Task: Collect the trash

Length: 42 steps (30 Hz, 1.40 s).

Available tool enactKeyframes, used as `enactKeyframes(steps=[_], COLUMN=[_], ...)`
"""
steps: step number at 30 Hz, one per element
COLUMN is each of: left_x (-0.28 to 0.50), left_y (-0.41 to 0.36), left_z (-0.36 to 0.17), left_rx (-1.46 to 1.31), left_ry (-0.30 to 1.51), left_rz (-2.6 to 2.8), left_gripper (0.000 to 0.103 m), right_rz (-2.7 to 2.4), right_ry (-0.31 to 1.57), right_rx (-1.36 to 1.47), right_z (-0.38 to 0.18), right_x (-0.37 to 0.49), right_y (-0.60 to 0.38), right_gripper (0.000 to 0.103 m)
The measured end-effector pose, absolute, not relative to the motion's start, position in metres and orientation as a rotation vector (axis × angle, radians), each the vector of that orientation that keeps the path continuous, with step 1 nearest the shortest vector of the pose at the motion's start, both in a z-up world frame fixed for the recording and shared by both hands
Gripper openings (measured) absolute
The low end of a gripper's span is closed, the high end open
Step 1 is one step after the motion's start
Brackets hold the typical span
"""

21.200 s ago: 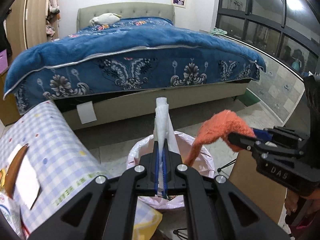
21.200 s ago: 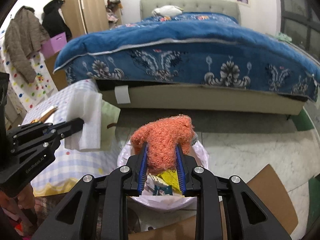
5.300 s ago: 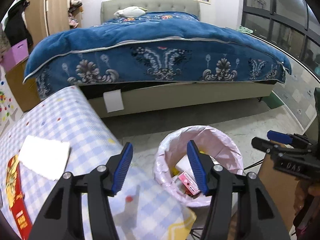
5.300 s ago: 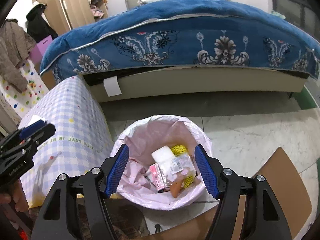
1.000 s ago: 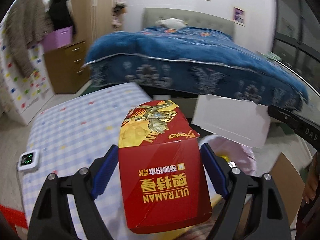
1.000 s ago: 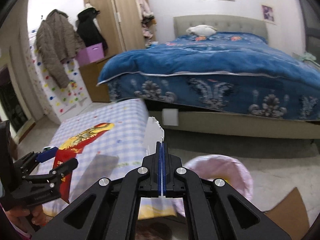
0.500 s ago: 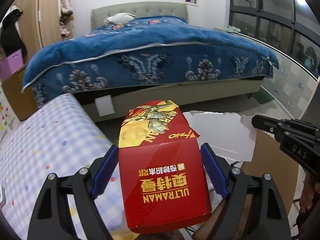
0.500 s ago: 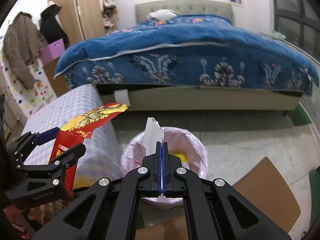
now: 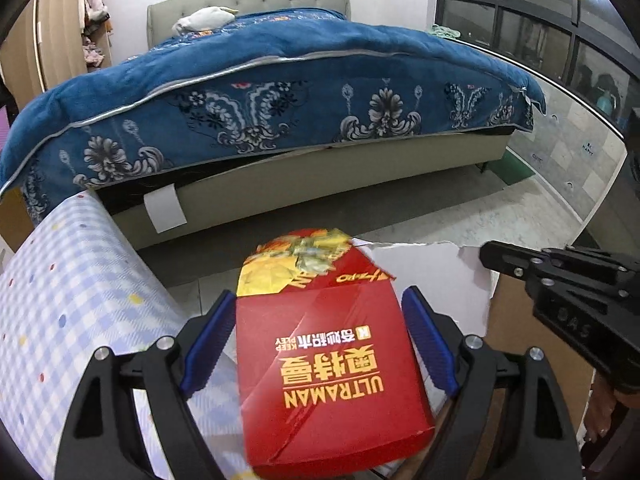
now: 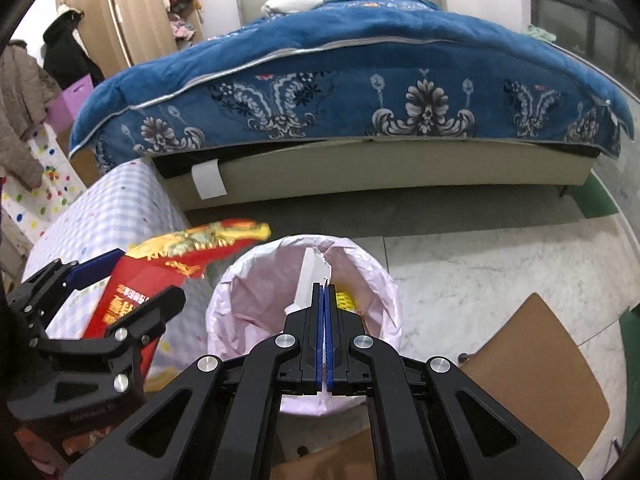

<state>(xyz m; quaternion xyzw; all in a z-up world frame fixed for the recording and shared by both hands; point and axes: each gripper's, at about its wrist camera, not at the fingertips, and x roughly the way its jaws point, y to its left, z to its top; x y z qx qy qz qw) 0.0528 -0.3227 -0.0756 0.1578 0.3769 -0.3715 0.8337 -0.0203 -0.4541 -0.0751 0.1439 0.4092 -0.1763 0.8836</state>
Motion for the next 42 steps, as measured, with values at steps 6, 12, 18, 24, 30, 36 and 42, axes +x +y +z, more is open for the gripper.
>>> enactKeyframes(steps=[6,12,18,24,30,36,42], left_x=[0.058,0.064,0.055,0.041,0.023,0.000,-0.018], left_y=[-0.312,-0.275,-0.232,-0.183,-0.115,-0.051,0.002], left_z=[-0.065,-0.054,-0.033,-0.009,0.018,0.041,0.056], left_rx=[0.310,0.254,0.231,0.235,0.178,0.107,0.069], left_ry=[0.764,0.789,0.774,0.790,0.800,0.810,0.792], left_rz=[-0.748,-0.657,-0.573,-0.457,-0.345,-0.251,-0.069], left_gripper=[0.096,0.096,0.096,0.096,0.096,0.096,0.096], right_rz=[-0.377,-0.349,-0.318,-0.255,-0.082,0.106,0.220], right_ry=[0.837,0.830,0.810,0.743,0.692,0.721,0.725], right_rx=[0.320,0.318,0.276,0.223,0.192,0.172,0.121], right_z=[-0.072,-0.063,-0.041,-0.003,0.035,0.059,0.074], right_x=[-0.012,-0.025,-0.038,-0.049,-0.053,-0.046,-0.048], right_y=[-0.458,-0.446,-0.420,-0.385,-0.326,-0.262,-0.209], right_gripper=[0.036,0.058,0.087,0.091,0.092,0.093,0.094])
